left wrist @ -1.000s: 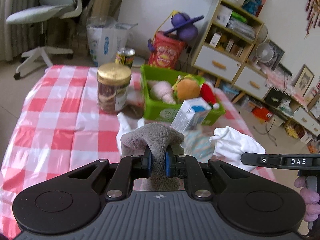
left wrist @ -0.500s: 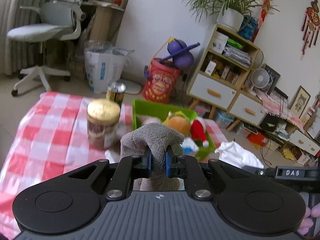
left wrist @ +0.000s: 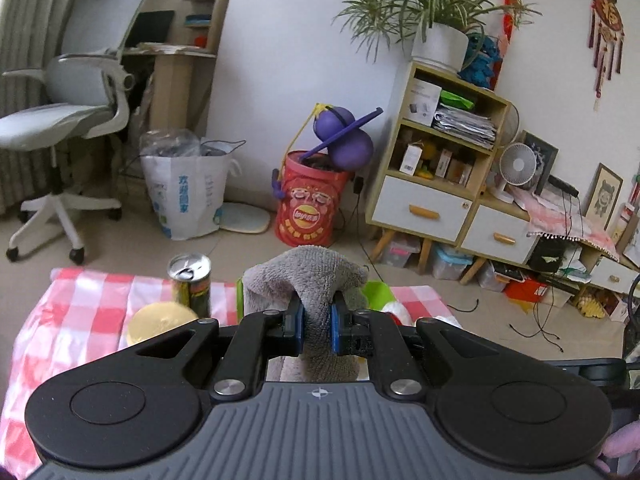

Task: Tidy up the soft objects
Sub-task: 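Carry grey towel and white cloth into the green bin and open both grippers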

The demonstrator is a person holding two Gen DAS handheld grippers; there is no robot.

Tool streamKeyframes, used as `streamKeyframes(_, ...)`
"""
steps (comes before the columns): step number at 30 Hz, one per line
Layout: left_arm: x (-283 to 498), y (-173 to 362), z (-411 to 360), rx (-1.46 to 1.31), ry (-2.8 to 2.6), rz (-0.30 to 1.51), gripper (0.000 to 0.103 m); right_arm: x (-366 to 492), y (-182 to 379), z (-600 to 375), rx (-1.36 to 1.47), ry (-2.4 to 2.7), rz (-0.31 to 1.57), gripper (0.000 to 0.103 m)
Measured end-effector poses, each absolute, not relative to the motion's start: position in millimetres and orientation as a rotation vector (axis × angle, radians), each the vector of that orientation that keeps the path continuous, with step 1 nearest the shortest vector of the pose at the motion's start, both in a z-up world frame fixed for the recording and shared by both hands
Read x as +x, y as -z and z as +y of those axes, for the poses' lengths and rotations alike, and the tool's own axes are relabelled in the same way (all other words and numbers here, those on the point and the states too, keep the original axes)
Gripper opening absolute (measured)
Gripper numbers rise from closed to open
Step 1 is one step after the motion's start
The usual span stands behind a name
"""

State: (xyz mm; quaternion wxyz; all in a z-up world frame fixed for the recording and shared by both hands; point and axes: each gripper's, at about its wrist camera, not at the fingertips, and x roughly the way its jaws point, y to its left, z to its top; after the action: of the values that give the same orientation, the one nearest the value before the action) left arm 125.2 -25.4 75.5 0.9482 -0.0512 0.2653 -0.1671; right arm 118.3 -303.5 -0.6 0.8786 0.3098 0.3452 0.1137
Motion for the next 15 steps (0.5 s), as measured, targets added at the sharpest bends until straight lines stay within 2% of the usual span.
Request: streamKeyframes(15,193.7,31.7,-43.9,-0.042,0.289,0.734,0.009,181.6,63.6,-293.4,0.680,-0.187,0.814,0.000)
